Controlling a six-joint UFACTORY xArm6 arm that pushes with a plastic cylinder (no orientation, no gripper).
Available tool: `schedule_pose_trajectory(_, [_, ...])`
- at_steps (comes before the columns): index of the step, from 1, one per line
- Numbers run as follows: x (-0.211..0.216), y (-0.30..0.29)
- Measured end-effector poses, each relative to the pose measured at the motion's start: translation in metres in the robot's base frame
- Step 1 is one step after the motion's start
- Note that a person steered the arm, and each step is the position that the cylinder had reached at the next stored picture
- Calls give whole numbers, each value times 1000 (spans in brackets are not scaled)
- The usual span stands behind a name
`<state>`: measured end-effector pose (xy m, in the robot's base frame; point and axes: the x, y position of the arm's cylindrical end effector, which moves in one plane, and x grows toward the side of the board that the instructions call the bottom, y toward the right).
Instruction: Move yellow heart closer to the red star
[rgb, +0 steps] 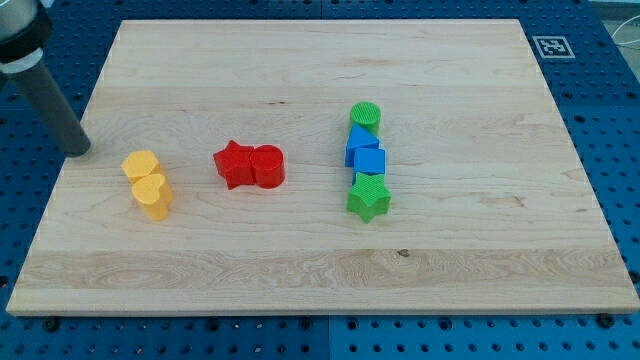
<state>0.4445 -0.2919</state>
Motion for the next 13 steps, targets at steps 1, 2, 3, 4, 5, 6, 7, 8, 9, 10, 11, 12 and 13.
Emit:
schedule_pose_trajectory(1, [22,-1])
schedule_pose_trajectory(2, [43,2])
schedule_pose_trajectory(3, [55,19])
schedule_pose_trajectory(4, [64,37])
schedule_pose_trajectory(5, [64,59])
schedule_pose_trajectory(6, [68,63])
schedule_pose_trajectory(7, [76,68])
schedule_pose_trajectory(8, [81,71])
schedule_pose_trajectory(9, [81,84])
schedule_pose_trajectory(10, [78,93])
schedule_pose_trajectory(11, [66,102])
schedule_pose_trajectory(12, [65,104])
schedule_pose_trajectory(13, [68,103])
